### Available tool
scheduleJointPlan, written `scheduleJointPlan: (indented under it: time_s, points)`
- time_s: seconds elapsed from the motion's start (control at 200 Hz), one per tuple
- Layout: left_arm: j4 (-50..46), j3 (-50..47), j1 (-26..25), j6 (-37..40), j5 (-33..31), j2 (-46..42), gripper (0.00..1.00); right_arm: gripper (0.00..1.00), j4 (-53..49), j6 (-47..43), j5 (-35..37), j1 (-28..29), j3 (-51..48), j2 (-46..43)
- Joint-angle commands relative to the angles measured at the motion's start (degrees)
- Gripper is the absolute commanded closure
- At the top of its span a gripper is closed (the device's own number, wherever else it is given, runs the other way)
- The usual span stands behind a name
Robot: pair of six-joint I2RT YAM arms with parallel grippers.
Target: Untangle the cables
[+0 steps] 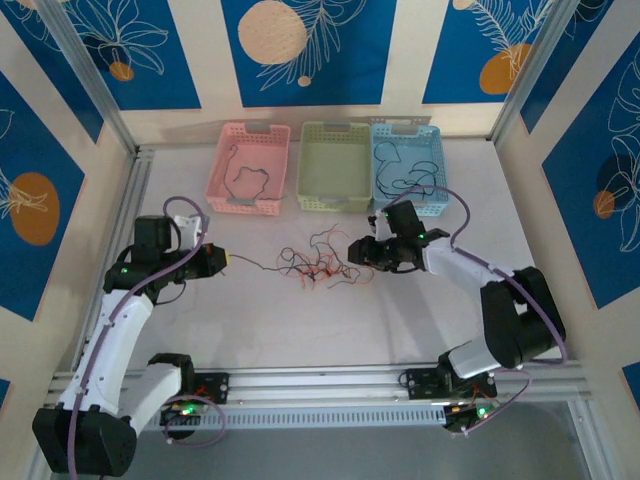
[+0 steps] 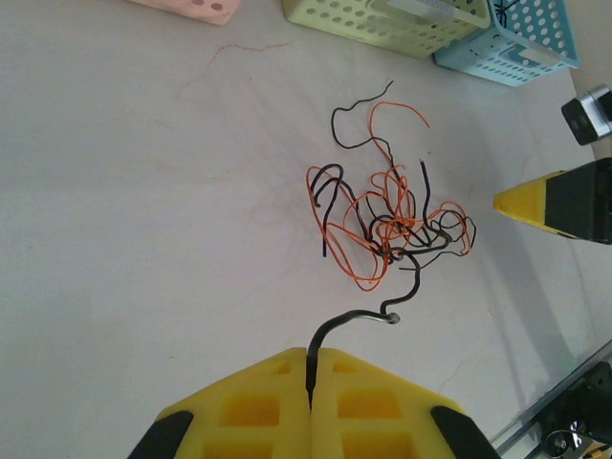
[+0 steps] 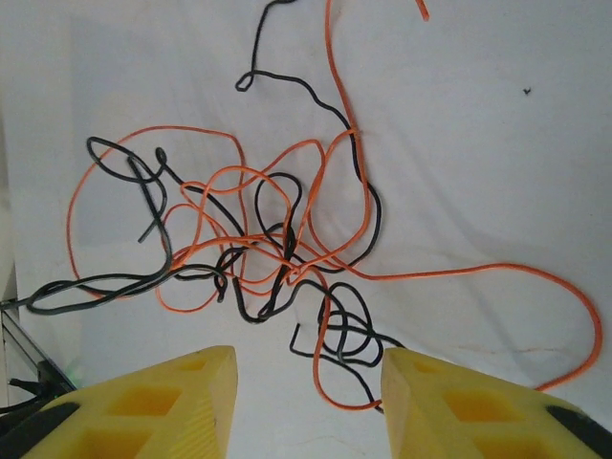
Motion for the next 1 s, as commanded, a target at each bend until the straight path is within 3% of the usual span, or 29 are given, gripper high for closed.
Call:
scheduleJointPlan:
  time_s: [0.0,0.15,0.435,0.525,0.735,0.995]
  points:
    - [-0.48,-0.11,-0.51,0.18,0.01,0.25,1.00,0.56,-1.70,-1.95,-1.74,-0.37,3.67,3.60]
    - [-0.67,-0.03,-0.45,0.19,-0.32,0.29,1.00,0.58,-7.18,-3.08,1.87,-0.59,8.01,7.60]
    - [-0.75,-0.03,-0.49,0.12,-0.81,0.63,1.00,0.58,-9.51,-0.49,1.89,-2.39,3.28,-0.66]
    - [-0.77,0.04,-0.44,0.17,-0.99,0.39,1.00,0.58,-8.78,8.27,3.29,-2.65,-1.04,-4.72]
    - [-0.84,0.06,-0.50,0.19,-0.94,0.35,1.00,0.58,0.79,30.82,-2.60,-3.69,-12.17,-10.28]
    - [-0.94,0.15,-0.45,0.19,-1.50,-1.14,1.00,0.57,5.66,45.74,-2.85,-1.11,-14.96,-9.17]
